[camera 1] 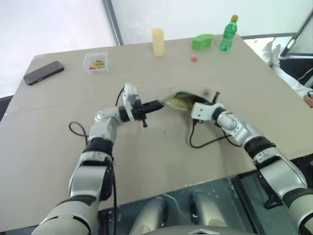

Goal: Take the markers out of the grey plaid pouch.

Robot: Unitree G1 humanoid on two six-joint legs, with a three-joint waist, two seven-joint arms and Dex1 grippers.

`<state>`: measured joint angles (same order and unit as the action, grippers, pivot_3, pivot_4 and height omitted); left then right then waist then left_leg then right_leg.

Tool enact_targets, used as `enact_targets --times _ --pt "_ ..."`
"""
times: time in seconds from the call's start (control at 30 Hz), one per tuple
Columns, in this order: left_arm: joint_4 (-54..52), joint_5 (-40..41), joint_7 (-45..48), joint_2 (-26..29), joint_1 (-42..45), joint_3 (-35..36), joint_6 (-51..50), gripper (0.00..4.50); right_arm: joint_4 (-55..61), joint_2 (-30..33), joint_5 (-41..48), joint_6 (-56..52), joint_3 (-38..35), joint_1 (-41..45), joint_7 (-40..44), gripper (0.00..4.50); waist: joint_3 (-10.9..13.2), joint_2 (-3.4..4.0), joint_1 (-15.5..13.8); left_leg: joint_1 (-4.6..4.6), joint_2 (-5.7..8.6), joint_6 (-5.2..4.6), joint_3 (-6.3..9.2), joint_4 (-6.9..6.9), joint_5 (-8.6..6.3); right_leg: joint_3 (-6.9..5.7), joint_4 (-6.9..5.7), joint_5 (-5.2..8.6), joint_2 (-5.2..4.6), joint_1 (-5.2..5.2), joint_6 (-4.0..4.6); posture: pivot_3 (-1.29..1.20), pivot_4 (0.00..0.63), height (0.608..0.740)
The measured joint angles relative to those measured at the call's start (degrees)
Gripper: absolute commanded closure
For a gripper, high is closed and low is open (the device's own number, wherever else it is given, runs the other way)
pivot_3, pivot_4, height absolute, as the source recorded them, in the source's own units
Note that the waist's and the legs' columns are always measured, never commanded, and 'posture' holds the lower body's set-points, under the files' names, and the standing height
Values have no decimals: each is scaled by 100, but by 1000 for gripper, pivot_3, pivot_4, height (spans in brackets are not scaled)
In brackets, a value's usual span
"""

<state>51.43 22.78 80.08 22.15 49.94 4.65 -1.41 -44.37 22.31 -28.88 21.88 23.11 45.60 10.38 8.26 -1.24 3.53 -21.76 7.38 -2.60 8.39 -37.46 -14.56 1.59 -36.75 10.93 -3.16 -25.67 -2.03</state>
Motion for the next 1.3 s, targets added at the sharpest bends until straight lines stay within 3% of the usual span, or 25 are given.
enact_targets --times 0.2,0.27,0.33,0.37,0.4,0.57,0.67,0.77,1.03,1.13,1.3 --pt "562 -21 413 -1 496 50 -228 4500 680 97 -125 -718 -57 -85 323 4480 0 0 0 -1 0 -1 -1 2 -1 -10 1 -1 1 -4 -1 0 150 740" --pt "692 -78 581 -1 565 42 -218 4500 710 98 -191 -885 -38 -64 456 3941 0 0 2 -2 0 -1 -1 2 -1 -11 2 -1 1 -4 -1 0 150 740" --pt "810 -311 704 1 644 -74 296 4500 702 79 -212 -1046 -5 -18 593 3114 1 -1 -6 -2 0 -1 -2 2 -1 -12 2 -1 0 -4 -1 0 150 740" --pt "893 -672 730 22 710 -263 1293 4500 699 52 -211 -1162 -5 9 639 2665 1 -2 -13 -3 0 -1 -2 2 -1 -11 4 -1 -2 -4 -1 0 150 740" --pt "901 -802 734 24 746 -330 1651 4500 699 46 -212 -1201 -5 17 646 2439 2 -3 -28 -4 0 -1 -1 2 -1 -11 4 -1 -4 -4 0 0 150 740" --pt "1276 -1378 -60 -142 2063 -354 4299 4500 1323 -131 88 -1674 -424 3 470 2439 8 -12 -152 -25 0 -1 5 -3 -1 -6 14 -4 -9 -15 2 0 150 740" --pt "1204 -1411 337 -177 2370 -527 6101 4500 1825 -227 186 -1944 -873 22 -159 2439 2 -4 -154 -22 1 -5 -2 8 -4 -1 29 -4 -11 -12 2 0 150 740" --pt "1364 -1496 168 -280 2407 -751 6902 4500 1756 -458 313 -2080 -1236 132 -868 2439 4 -6 -143 -22 1 -6 1 6 -4 -1 21 -4 -8 -13 1 0 150 740" --pt "2163 -2193 -775 -68 3559 -790 7355 4500 1453 -268 214 -1942 -1580 1089 -2604 2439 7 -8 -127 -18 1 -8 1 6 -4 2 11 -4 -2 -14 -2 0 150 740" --pt "2185 -2390 -942 19 3508 -924 7507 4500 1115 -307 158 -1891 -1534 1168 -2952 2439 3 -7 -114 -13 2 -14 -8 9 -7 5 4 -4 -3 -10 -2 0 150 740" --pt "2250 -2939 -1356 274 3219 -1055 7549 4500 602 -544 141 -1893 -1303 1155 -2835 2439 4 -7 -39 -13 2 -14 -7 5 -7 18 2 -6 2 -17 -4 0 150 740"
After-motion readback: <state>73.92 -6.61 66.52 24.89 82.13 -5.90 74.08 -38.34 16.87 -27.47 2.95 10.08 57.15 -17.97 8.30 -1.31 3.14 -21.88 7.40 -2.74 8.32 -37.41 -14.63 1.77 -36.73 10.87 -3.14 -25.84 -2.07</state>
